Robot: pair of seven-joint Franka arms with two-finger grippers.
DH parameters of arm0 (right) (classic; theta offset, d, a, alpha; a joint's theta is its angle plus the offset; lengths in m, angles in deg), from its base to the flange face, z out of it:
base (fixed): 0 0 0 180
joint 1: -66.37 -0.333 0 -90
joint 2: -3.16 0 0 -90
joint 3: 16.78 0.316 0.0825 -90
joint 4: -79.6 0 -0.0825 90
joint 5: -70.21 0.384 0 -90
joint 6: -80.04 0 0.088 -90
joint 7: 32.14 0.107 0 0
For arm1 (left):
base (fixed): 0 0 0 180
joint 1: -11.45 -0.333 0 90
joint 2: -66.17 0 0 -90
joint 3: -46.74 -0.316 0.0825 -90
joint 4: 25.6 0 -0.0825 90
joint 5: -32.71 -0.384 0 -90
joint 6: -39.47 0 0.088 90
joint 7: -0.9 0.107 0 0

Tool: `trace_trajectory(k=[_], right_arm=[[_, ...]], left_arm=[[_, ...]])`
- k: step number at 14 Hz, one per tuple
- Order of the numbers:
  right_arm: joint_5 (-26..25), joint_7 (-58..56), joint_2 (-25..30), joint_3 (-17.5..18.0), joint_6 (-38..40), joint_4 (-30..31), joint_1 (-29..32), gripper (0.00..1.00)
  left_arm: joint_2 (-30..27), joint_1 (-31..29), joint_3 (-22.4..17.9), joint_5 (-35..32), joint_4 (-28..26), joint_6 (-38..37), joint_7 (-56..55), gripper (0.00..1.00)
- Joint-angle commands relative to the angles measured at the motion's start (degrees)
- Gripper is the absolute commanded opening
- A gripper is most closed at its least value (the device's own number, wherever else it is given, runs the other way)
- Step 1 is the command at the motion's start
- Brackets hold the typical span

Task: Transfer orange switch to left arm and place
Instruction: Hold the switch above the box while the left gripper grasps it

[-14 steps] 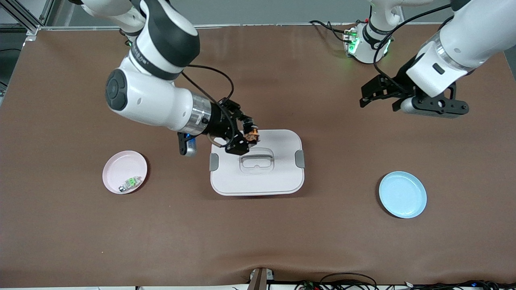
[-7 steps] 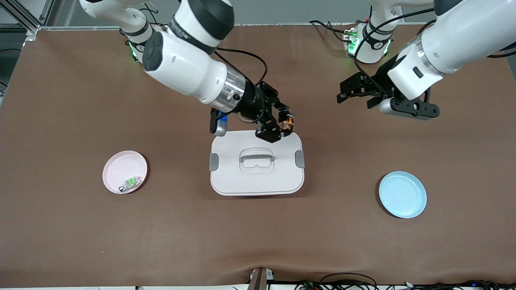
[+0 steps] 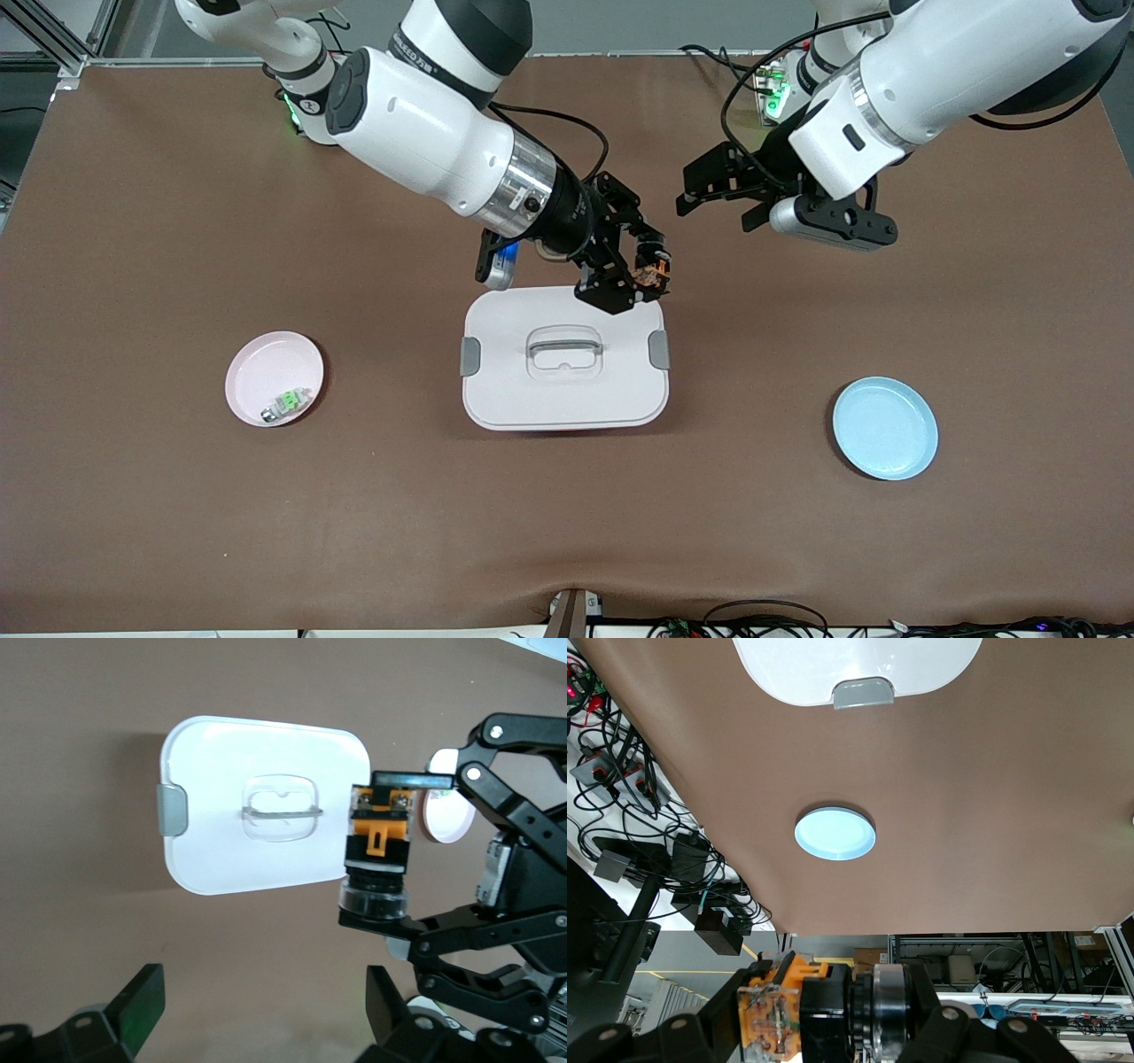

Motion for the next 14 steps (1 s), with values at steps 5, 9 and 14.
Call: trace_trajectory(k=[5,9,14], right_arm=[[-0.65,1.65,-1.38,-0.25,0.44,-2.54,-1.56,0.00],[-0.83,2.88,-1.38,-0.25,0.44,-2.54,-2.79,0.00],[-0.83,3.06,-1.38,-0.25,-1.76,-2.63,-2.97,0.00]], left_arm=[[2.17,-0.19,0.05,6.12,1.19,5.66,2.79,1.00],[3.84,-0.19,0.05,6.91,1.19,9.27,6.31,1.00],[4.19,-0.37,0.05,7.09,1.10,9.28,9.31,0.94]])
